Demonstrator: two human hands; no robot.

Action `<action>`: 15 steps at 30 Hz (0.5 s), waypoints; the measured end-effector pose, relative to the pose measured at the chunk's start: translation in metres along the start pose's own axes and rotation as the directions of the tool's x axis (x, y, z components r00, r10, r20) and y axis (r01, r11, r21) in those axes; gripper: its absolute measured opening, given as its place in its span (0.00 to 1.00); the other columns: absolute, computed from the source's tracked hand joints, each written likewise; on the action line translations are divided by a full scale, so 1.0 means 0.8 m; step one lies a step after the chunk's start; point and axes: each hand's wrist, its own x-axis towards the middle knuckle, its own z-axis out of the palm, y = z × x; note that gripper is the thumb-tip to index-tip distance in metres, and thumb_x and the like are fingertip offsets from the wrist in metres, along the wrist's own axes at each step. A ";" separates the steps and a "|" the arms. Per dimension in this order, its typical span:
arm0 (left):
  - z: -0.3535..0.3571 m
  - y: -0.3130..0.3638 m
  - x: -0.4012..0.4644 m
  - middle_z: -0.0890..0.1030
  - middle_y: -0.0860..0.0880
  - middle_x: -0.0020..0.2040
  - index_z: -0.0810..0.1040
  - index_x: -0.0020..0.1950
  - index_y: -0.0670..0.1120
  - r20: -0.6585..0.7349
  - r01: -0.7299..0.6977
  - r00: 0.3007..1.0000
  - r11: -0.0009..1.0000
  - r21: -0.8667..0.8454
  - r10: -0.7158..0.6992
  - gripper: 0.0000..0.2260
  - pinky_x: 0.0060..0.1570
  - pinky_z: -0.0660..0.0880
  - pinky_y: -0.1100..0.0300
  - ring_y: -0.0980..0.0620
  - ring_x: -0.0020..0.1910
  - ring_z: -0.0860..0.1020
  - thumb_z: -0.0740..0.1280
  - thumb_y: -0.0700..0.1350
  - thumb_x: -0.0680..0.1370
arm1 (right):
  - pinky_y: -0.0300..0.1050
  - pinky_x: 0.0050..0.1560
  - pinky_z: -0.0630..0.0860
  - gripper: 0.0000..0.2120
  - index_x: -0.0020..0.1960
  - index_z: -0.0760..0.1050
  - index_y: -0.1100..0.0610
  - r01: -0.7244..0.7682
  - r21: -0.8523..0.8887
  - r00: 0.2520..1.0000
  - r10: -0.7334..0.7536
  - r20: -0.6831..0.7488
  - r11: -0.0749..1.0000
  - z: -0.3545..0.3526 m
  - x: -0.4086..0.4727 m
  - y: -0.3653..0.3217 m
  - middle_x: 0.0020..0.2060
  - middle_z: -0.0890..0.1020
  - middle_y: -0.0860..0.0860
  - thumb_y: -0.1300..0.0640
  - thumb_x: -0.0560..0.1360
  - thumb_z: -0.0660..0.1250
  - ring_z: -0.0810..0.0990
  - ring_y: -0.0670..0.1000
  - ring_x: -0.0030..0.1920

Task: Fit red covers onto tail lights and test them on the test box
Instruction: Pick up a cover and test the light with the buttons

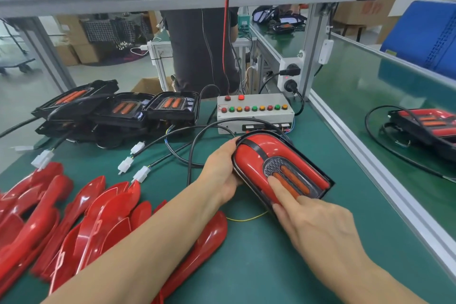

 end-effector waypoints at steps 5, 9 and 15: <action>-0.001 -0.002 -0.004 0.82 0.46 0.49 0.75 0.62 0.49 0.150 -0.056 0.988 0.992 0.114 0.038 0.19 0.38 0.81 0.52 0.49 0.40 0.81 0.69 0.34 0.73 | 0.39 0.17 0.64 0.19 0.60 0.81 0.54 -0.032 0.020 0.999 0.033 -0.024 0.999 -0.002 0.000 0.001 0.21 0.74 0.49 0.47 0.72 0.73 0.73 0.53 0.18; 0.001 0.006 -0.008 0.82 0.44 0.51 0.74 0.63 0.47 0.120 -0.055 0.992 0.996 0.076 0.046 0.23 0.37 0.81 0.52 0.48 0.40 0.81 0.69 0.31 0.71 | 0.44 0.30 0.71 0.29 0.67 0.67 0.37 -0.233 0.082 0.932 0.199 0.303 0.969 -0.028 0.008 0.010 0.29 0.77 0.43 0.29 0.69 0.48 0.78 0.48 0.30; -0.013 0.021 -0.012 0.82 0.44 0.53 0.74 0.64 0.46 0.144 -0.102 0.985 0.995 -0.001 0.101 0.23 0.36 0.80 0.53 0.49 0.41 0.82 0.70 0.34 0.70 | 0.41 0.31 0.76 0.29 0.45 0.79 0.50 -0.777 0.601 0.628 0.300 0.719 0.186 -0.036 -0.002 0.033 0.31 0.83 0.44 0.28 0.57 0.66 0.80 0.42 0.30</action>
